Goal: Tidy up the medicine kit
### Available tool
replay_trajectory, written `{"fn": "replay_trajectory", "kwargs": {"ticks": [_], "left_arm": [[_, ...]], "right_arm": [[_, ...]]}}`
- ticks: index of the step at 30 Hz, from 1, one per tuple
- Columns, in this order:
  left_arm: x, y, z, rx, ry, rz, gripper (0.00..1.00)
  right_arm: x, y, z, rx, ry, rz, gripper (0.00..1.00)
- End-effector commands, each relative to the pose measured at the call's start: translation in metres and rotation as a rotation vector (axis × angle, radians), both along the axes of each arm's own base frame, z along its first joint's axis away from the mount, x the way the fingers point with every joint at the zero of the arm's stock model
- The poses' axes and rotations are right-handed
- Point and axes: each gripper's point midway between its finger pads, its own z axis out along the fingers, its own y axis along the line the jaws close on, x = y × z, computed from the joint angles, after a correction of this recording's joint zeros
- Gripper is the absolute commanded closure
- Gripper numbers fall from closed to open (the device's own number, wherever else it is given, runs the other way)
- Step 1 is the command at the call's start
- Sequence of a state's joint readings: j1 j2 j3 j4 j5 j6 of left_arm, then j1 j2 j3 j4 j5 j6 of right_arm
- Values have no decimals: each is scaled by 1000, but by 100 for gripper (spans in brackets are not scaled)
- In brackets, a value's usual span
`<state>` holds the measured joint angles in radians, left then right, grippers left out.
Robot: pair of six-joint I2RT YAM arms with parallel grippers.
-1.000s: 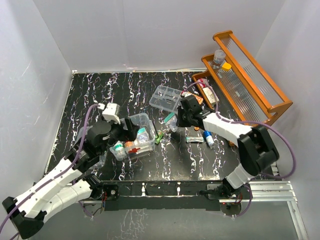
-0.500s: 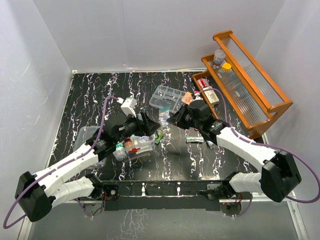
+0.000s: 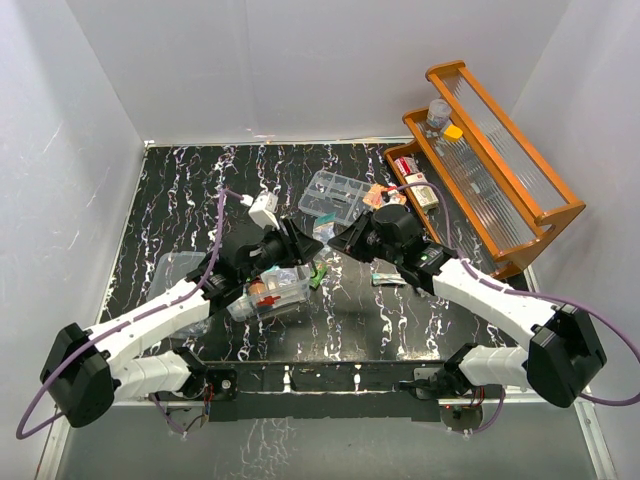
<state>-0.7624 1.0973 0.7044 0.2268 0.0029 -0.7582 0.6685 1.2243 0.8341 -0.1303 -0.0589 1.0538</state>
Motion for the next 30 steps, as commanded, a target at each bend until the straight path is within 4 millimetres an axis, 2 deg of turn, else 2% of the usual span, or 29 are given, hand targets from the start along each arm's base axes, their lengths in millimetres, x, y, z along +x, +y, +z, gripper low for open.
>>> {"fn": "replay_trajectory", "kwargs": {"ticks": [1,8,12,15,23,27,30], "left_arm": [[6,-3,5,-38,27,38,56],[7,-6,1,-42,45,43,56],[8,-1,-1,-22,48,59,62],[6,-1,0,-27,39,52,65],[3,-1,-11,-6,74,45,68],[-2,-10,-1,-22,21,-36,77],[-2,-7,-1,13,8,-42,87]], "right_arm": [[6,6,13,28,-38,-10,92],[3,16,7,16,-40,36,91],[-3,26,5,7,-43,82,91],[-4,26,4,8,-44,81,91],[-5,31,10,25,-55,107,89],[-10,38,15,50,-62,154,86],[-13,39,19,62,-66,167,83]]}}
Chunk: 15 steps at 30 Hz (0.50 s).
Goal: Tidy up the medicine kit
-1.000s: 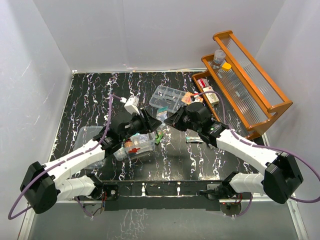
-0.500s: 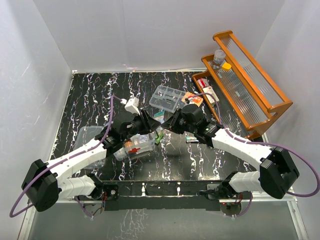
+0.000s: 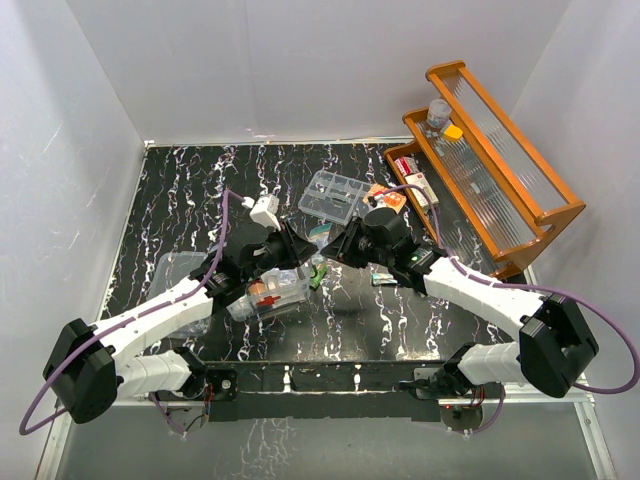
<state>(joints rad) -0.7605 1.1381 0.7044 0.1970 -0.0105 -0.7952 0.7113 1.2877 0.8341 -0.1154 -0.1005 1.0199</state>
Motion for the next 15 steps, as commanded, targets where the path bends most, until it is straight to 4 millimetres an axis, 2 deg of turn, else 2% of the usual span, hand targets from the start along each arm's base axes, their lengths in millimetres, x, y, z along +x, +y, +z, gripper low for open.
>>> {"fn": "replay_trajectory", "kwargs": {"ticks": [1,4,9,14,15], "left_arm": [[-3,-5,20,-5,-66,-66,91],[-3,2,25,1,-78,-60,95],[1,28,28,18,-56,-14,97],[-3,58,29,82,-8,47,96],[-5,67,23,121,18,69,95]], "right_arm": [[0,19,41,108,-94,69,82],[-1,16,44,111,-104,60,75],[-1,4,49,90,-131,24,61],[-1,-9,59,60,-180,-8,56],[-1,-13,60,55,-188,-21,55]]}}
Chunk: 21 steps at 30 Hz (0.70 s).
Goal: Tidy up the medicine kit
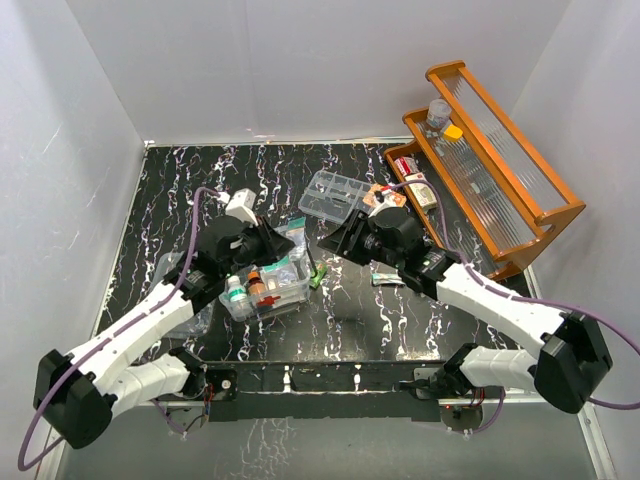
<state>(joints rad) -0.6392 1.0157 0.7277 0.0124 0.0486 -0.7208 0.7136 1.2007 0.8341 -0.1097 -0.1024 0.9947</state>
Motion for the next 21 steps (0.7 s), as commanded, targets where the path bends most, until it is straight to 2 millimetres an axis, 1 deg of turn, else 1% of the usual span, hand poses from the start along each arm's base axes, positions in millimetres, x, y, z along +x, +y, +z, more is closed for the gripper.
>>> {"fn": "replay_trajectory", "kwargs": {"ticks": [1,4,7,10,14,16,19,21], "left_arm": [[-9,29,10,83,28,53,94],[-11,49,1,129,53,140,94],[-14,56,-10,132,92,180,92],[-19,52,-24,113,151,174,92],[-22,42,-43,72,211,154,92],[-20,39,-48,69,236,163,92],[-14,34,-51,62,248,167,92],[-10,25,-53,35,250,149,92]], "right_arm": [[5,-12,29,10,-109,-50,55],[5,-17,28,1,-114,-72,55],[7,-18,22,-10,-101,-81,55],[7,-16,17,-20,-89,-77,55],[6,-16,13,-24,-76,-77,55],[6,-16,13,-21,-72,-79,55],[6,-17,20,-11,-84,-84,55],[7,-18,22,-11,-93,-90,55]]}}
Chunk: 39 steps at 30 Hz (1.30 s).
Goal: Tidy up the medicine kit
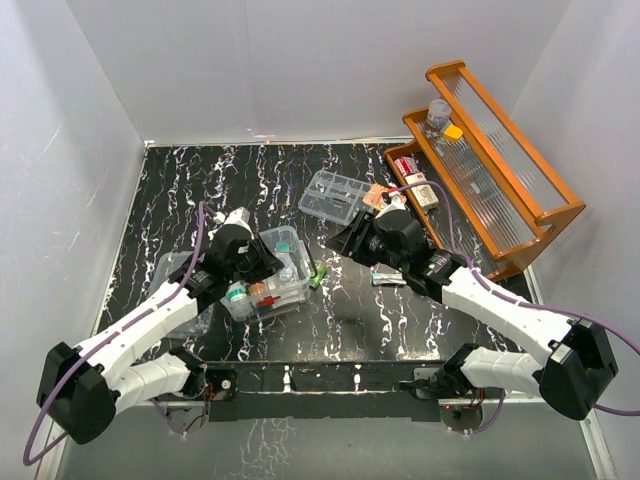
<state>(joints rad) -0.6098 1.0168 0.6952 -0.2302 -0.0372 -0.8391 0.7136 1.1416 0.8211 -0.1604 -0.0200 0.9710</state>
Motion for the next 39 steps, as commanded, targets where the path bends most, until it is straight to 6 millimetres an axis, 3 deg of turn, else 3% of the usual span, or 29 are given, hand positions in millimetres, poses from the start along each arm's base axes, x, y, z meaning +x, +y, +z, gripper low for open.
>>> {"fn": "replay_trajectory", "kwargs": {"ticks": [1,6,12,23,31,35,39], "left_arm": [[8,-18,6,-90,-2,-15,92],[13,-29,-11,-116,43,-15,92],[14,-28,-29,-86,74,-3,90],[12,5,-51,81,93,74,79],[12,21,-47,191,114,97,59],[15,27,-28,202,57,98,54],[22,23,-10,213,-16,49,42]], "right_arm": [[6,-1,20,27,-61,-26,55],[6,-2,16,14,-54,-29,55],[6,-3,14,4,-53,-30,55],[7,-4,7,-8,-42,-34,55],[7,-6,5,-7,-39,-49,55],[7,-5,1,-14,-30,-46,55],[7,-2,-7,-21,-14,-37,55]]}}
